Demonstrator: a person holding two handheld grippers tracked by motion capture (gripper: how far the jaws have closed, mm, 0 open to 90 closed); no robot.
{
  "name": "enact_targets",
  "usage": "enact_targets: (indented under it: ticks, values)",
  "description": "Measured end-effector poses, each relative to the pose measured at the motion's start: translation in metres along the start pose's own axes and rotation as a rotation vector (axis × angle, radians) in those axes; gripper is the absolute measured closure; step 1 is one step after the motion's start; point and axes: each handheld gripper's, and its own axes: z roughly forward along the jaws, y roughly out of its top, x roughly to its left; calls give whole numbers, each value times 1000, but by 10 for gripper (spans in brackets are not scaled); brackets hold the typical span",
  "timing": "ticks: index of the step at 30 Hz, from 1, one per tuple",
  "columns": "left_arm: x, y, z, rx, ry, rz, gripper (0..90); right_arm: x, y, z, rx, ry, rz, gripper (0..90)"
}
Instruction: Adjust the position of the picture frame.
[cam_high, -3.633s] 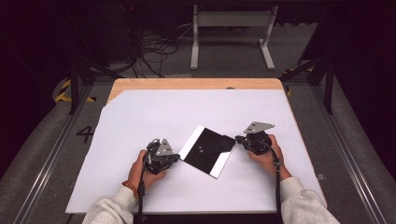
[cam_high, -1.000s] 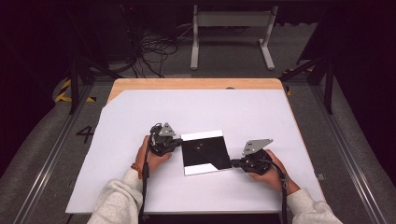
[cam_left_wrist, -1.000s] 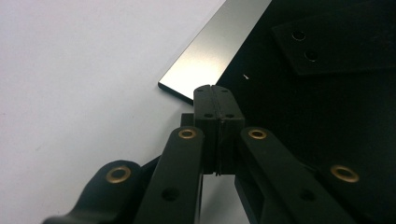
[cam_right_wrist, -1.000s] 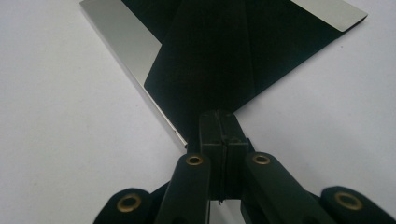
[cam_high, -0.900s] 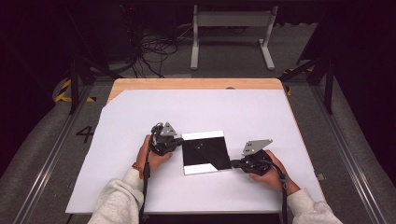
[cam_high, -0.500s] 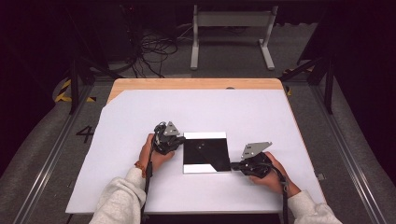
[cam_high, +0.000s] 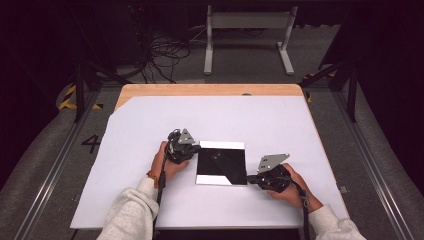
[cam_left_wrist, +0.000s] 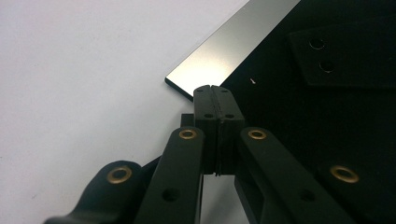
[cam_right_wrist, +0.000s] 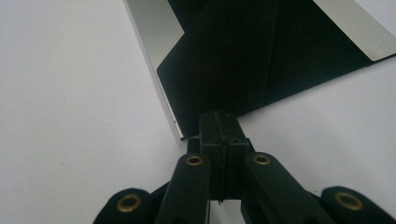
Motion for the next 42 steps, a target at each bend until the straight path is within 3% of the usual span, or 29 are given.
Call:
enact_targets:
  ticks: [12,18,24,28,36,38,42]
  values:
    - [-3,1,-2,15,7,24,898,2,1,0,6,-12,-7,900]
    - [-15,-5,-22,29,-49,45,897,2,1,0,7,-18,-9,900]
    - [-42,-19,-43,35,-109,99,897,1,0,0,0,-27,5,900]
    - [-58,-27,-46,67,-133,143,897,1,0,0,-2,-26,14,900]
    - [-62,-37,-52,71,-171,127,899,0,0,1,-5,-30,27,900]
    - [-65,-39,-55,80,-168,138,899,0,0,0,-3,-29,34,900]
    - [-65,-41,-55,68,-203,124,898,0,0,-1,6,-31,37,900]
